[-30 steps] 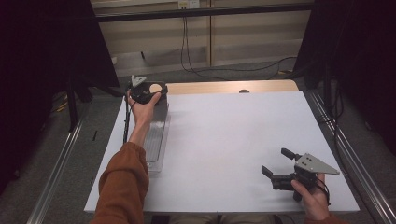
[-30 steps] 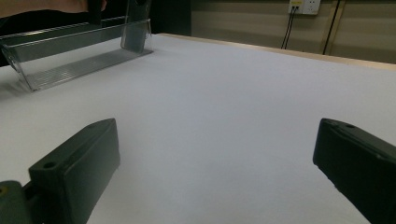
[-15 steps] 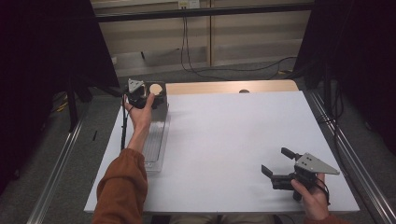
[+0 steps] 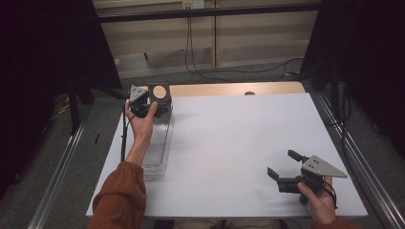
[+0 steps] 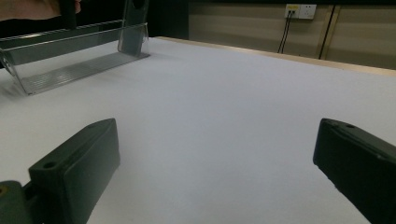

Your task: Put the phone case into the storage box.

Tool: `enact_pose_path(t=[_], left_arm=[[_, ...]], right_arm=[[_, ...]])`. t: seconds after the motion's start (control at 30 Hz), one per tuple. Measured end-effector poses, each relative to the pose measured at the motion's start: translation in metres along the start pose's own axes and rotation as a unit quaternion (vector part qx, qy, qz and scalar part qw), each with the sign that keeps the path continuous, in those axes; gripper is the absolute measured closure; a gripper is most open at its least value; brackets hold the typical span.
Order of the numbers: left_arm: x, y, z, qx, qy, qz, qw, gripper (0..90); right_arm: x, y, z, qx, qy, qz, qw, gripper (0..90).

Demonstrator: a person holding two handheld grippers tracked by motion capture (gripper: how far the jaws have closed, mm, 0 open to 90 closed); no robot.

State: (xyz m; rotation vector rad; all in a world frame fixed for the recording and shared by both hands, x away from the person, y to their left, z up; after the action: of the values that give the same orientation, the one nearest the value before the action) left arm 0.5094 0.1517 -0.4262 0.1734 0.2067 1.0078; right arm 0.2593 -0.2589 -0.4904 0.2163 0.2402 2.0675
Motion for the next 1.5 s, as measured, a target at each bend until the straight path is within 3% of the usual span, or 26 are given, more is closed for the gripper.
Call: enact_pose_path(t=[0.23, 0.5, 0.67, 0.93, 0.97, 1.1, 1.17, 1.3, 1.47, 1.5], left_arm=[[-0.010, 0.013, -0.002, -0.014, 0.007, -0.018, 0.9997, 2.5], [-0.025, 0.031, 0.003, -0.027, -0.010, -0.042, 0.9987, 2.5], [-0.031, 0.043, 0.006, -0.046, 0.002, -0.060, 0.9971, 2.2], [-0.034, 0.064, 0.006, -0.054, -0.009, -0.064, 0.9965, 2.3], [-0.036, 0.066, 0.007, -0.061, -0.002, -0.065, 0.9960, 2.3], [-0.041, 0.076, 0.006, -0.060, -0.024, -0.067, 0.9956, 2.6], [-0.045, 0.080, 0.004, -0.066, -0.018, -0.071, 0.9952, 2.8], [-0.047, 0.088, -0.002, -0.055, -0.048, -0.074, 0.9946, 2.8], [-0.050, 0.099, -0.007, -0.057, -0.044, -0.069, 0.9951, 2.8], [-0.053, 0.100, -0.009, -0.053, -0.032, -0.070, 0.9956, 2.8]], right_arm=[[0.000, 0.001, 0.003, -0.006, 0.002, -0.009, 0.9999, 0.1], [0.001, 0.002, 0.004, -0.008, 0.006, -0.011, 0.9999, 0.1], [0.001, 0.004, 0.005, -0.011, 0.007, -0.013, 0.9998, 0.1], [0.001, 0.004, 0.006, -0.014, 0.003, -0.016, 0.9998, 0.0], [0.000, 0.004, 0.006, -0.015, 0.002, -0.017, 0.9997, 0.0], [-0.001, 0.005, 0.007, -0.016, 0.004, -0.018, 0.9997, 0.0], [-0.001, 0.006, 0.007, -0.017, 0.001, -0.021, 0.9996, 0.0], [-0.001, 0.006, 0.008, -0.018, 0.003, -0.023, 0.9996, 0.0], [-0.001, 0.008, 0.008, -0.019, 0.004, -0.024, 0.9995, 0.0], [-0.001, 0.009, 0.007, -0.018, 0.003, -0.023, 0.9996, 0.0]])
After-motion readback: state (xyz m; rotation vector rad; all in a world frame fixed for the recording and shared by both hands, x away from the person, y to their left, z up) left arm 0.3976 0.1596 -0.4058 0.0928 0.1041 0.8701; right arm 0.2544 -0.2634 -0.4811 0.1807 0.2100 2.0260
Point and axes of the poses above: each handheld gripper's, and its own axes: y roughly backward along the jaws, z roughly out of its top, x roughly to its left, the point moved 6 cm from there along -y, roughly forward along the jaws, and after that the axes turned 2 degrees about -z, right-handed, at the moved point
